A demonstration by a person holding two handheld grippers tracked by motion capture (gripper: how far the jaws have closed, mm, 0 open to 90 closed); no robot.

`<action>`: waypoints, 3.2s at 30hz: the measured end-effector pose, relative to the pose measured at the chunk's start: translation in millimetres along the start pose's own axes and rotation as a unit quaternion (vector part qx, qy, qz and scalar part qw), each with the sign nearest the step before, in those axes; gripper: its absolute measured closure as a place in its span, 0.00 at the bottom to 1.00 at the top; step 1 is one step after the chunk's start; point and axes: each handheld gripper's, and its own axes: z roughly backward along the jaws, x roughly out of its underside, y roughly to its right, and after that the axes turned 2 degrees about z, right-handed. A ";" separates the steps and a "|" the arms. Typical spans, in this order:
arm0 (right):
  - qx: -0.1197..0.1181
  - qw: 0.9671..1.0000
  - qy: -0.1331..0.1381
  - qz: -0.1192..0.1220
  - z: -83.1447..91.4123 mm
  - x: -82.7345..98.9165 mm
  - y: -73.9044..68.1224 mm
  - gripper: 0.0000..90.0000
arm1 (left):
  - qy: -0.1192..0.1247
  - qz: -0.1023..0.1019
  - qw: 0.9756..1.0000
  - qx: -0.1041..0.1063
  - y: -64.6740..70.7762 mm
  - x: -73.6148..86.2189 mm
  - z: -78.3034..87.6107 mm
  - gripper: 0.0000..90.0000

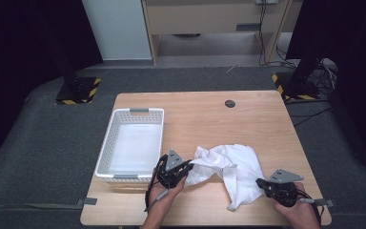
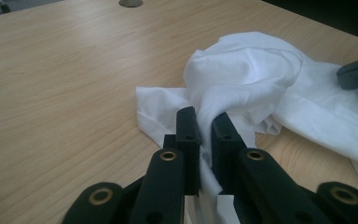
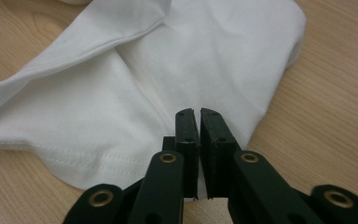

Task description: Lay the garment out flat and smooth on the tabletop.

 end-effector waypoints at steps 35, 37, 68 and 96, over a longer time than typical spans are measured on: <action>-0.080 0.996 0.031 0.032 -1.3 -16.4 -33.7 0.40 | -0.083 -0.114 0.990 0.018 39.2 11.0 -32.4 0.50; -0.088 0.995 0.029 0.033 -1.6 -15.9 -34.3 0.41 | -0.104 -0.127 0.986 0.006 41.9 14.8 -39.6 0.57; -0.054 0.997 0.038 0.032 19.0 -20.3 -18.7 0.94 | -0.039 -0.095 0.995 0.012 43.2 -8.4 -13.6 0.94; 0.024 0.999 0.011 -0.035 19.3 2.9 20.3 0.93 | -0.087 -0.042 0.995 0.024 20.8 5.6 -30.6 0.95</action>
